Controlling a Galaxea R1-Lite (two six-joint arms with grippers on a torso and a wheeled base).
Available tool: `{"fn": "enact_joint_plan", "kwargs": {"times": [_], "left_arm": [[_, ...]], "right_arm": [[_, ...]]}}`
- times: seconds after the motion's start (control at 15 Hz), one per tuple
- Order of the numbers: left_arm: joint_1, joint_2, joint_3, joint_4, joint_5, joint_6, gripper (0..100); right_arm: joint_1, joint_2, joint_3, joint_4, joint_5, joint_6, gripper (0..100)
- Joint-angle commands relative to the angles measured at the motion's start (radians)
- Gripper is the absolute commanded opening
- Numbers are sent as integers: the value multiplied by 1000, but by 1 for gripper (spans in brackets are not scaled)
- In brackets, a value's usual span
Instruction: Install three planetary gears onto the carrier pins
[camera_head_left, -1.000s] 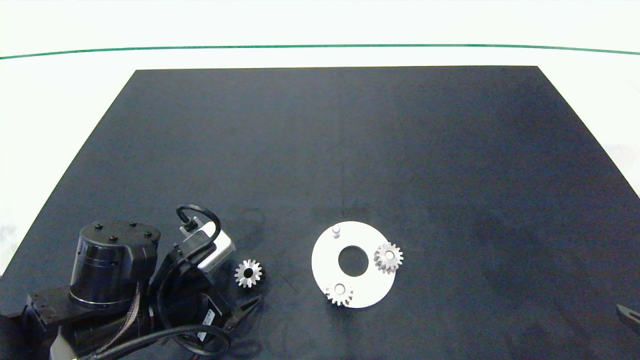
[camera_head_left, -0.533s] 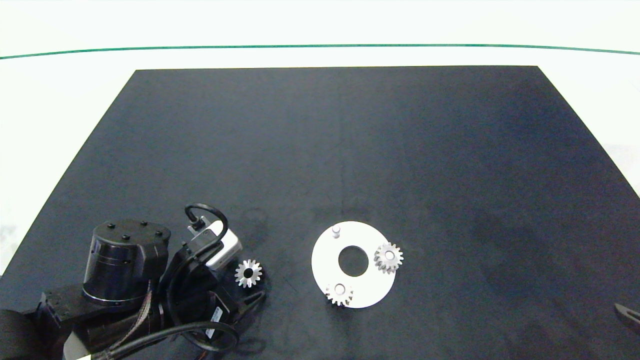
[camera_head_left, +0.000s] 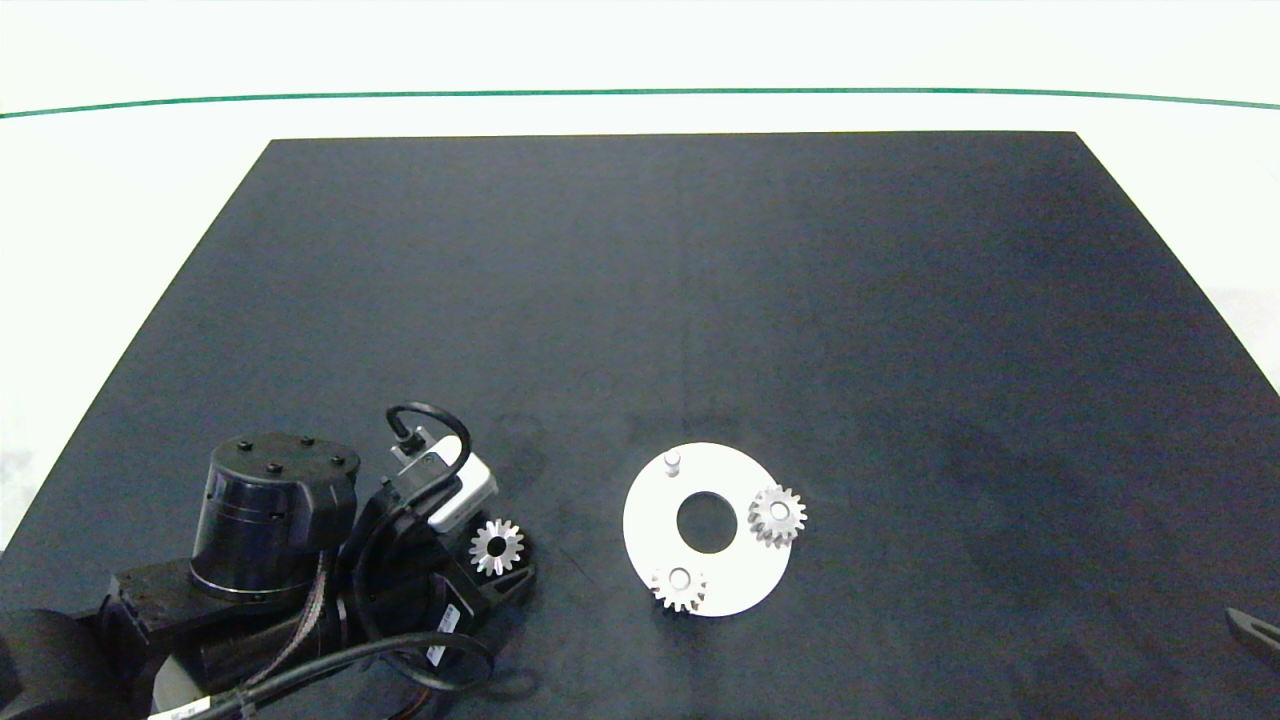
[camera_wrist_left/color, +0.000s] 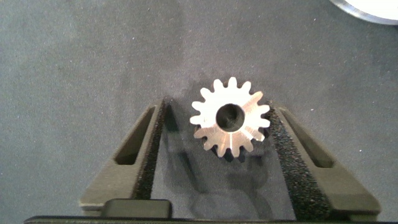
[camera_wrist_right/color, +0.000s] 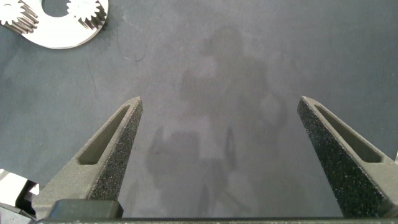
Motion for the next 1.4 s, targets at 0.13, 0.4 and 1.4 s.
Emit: {"fn": "enact_joint_plan", "kwargs": {"times": [0.13, 0.4, 1.4], "left_arm": [[1, -3, 1, -3, 1, 0, 55], [0, -9, 5, -3, 1, -11, 48], [-27, -1, 12, -3, 1, -12, 18]], "right_arm": [[0, 1, -2, 2, -2, -1, 100], [0, 2, -2, 2, -3, -1, 100], [0, 1, -3, 3, -3, -1, 100]]}}
